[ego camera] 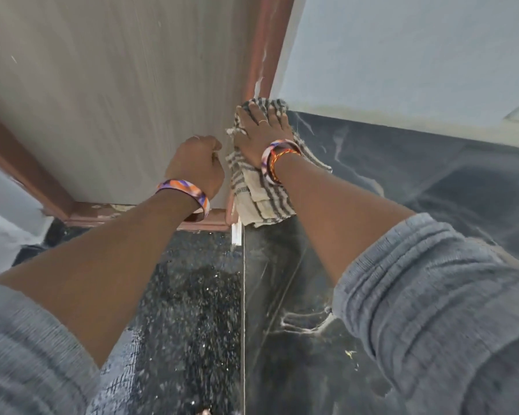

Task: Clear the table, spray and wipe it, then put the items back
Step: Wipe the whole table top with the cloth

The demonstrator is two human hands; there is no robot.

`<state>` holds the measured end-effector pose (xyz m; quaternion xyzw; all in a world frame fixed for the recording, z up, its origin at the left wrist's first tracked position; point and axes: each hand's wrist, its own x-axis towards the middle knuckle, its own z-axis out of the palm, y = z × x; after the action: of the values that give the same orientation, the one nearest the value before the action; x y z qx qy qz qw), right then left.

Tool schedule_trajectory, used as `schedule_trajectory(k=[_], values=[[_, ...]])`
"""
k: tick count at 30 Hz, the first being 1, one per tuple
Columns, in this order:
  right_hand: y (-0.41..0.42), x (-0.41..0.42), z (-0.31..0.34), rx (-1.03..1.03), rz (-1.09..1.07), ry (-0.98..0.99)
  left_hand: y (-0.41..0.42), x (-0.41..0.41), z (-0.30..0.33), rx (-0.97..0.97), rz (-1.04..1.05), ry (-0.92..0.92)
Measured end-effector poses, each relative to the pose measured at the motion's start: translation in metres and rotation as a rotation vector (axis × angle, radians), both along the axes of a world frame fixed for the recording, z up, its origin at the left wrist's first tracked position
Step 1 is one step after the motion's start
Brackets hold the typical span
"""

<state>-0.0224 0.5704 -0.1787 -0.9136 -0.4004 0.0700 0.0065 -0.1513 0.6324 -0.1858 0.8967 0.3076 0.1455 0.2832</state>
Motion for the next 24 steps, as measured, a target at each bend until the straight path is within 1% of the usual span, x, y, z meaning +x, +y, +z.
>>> schedule_trajectory(k=[3,5,7,11,13,14,17,20,24], values=[[-0.02,0.008,0.003,0.019,0.004,0.01,-0.005,0.002,0.006,0.041,-0.068,-0.018],[-0.045,0.017,0.002,-0.001,-0.075,-0.01,-0.01,0.002,0.012,0.042,-0.105,-0.019],[-0.082,0.034,0.0,-0.027,-0.256,-0.028,-0.016,0.0,0.014,0.043,-0.125,-0.018],[-0.169,0.052,0.0,-0.037,-0.719,0.005,-0.029,-0.01,0.016,0.058,-0.184,-0.015],[-0.19,0.043,0.002,-0.021,-0.85,0.047,-0.033,-0.02,0.016,0.057,-0.19,-0.015],[-0.194,0.036,0.002,-0.017,-0.856,0.06,-0.035,-0.026,0.016,0.051,-0.185,-0.013],[-0.189,0.006,0.002,-0.028,-0.708,0.056,-0.041,-0.045,0.021,0.023,-0.143,-0.022],[-0.181,-0.043,0.004,-0.087,-0.442,0.026,-0.053,-0.067,0.026,-0.002,-0.092,-0.025],[-0.179,-0.117,0.006,-0.111,-0.12,0.029,-0.075,-0.1,0.031,0.007,-0.046,-0.006]])
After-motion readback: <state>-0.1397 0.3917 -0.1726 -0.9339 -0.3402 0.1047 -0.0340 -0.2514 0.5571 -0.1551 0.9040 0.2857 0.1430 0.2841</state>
